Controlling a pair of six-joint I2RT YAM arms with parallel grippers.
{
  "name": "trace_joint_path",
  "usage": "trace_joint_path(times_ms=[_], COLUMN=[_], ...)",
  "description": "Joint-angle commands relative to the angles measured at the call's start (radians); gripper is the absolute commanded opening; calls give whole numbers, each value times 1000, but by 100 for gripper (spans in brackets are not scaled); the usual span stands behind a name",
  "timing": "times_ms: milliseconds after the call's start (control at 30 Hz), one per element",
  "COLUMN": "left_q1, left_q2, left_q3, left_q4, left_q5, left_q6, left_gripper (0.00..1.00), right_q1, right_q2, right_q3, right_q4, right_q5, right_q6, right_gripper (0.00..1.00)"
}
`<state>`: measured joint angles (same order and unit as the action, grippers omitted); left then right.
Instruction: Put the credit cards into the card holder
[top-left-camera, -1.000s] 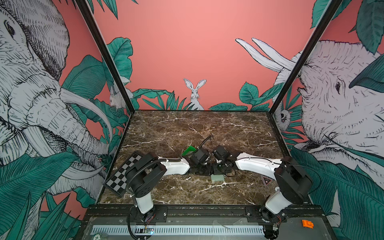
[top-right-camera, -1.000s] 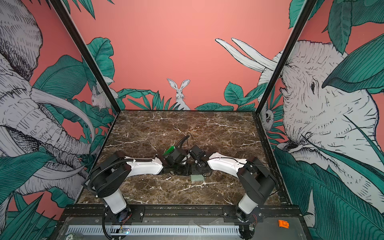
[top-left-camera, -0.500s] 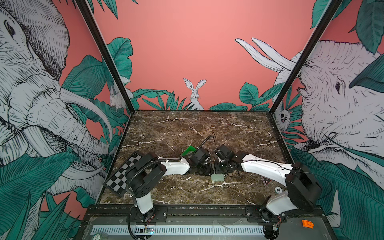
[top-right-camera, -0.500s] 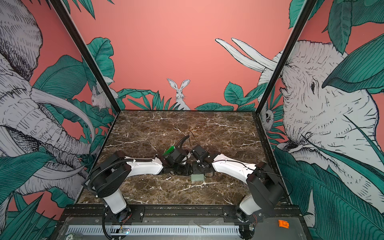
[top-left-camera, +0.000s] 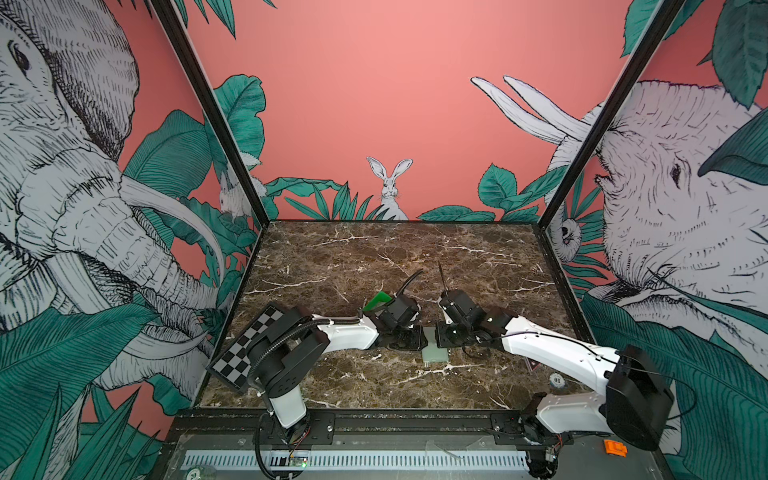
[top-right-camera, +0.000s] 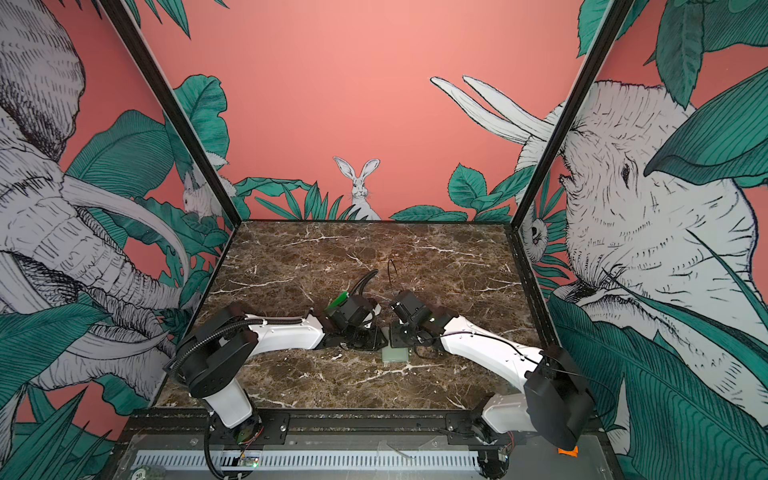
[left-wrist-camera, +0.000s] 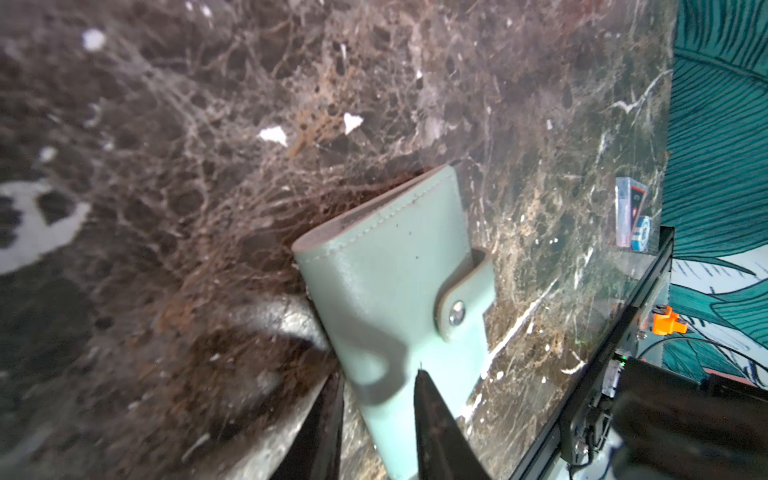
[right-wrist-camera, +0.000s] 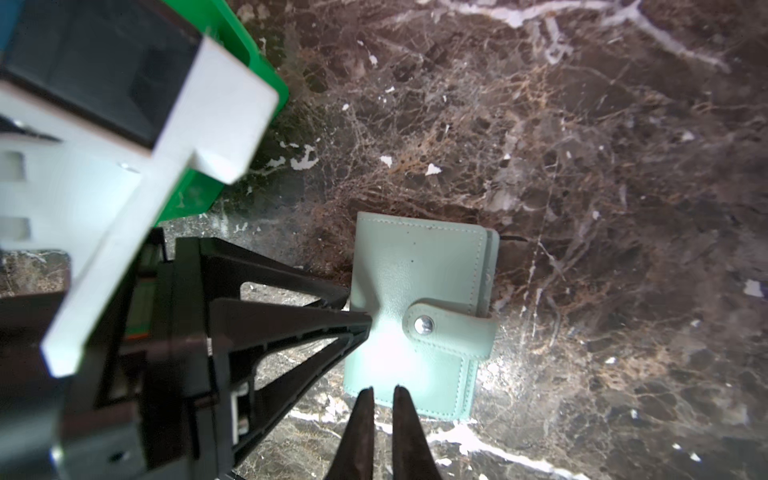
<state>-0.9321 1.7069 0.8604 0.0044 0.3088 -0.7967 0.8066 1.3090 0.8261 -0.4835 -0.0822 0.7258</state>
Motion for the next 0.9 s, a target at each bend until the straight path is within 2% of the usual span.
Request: trace_joint_path(times_ms=[0, 300, 467, 633, 733, 800, 867], left_q1=[3, 1, 11, 50, 84, 110, 146], left_q2=[-63, -187, -280, -353, -398, -429, -464], left_q3=[-15, -32, -38, -49, -65, -77, -77], left_q4=[-24, -110, -194, -253, -286, -301, -334], left_q5=[-17, -54, -103, -123, -140, -145, -154], left_q6=[2, 29, 64, 89, 100, 107, 122], left_gripper=[31, 31, 35, 38, 45, 57, 70], right_q1=[6, 8, 5, 5, 5, 5, 6], right_q2=[-42, -150, -223, -274, -312, -336, -362], right_q3=[-25, -115, -140, -160, -184, -193, -202], right_q4=[19, 101, 78, 71, 82, 79, 68], right_q5=[27, 22, 78, 62, 44, 49, 67], right_q6=[2, -26, -62, -74, -75, -80, -89], right_gripper=[12, 13, 23, 34, 44, 51, 64])
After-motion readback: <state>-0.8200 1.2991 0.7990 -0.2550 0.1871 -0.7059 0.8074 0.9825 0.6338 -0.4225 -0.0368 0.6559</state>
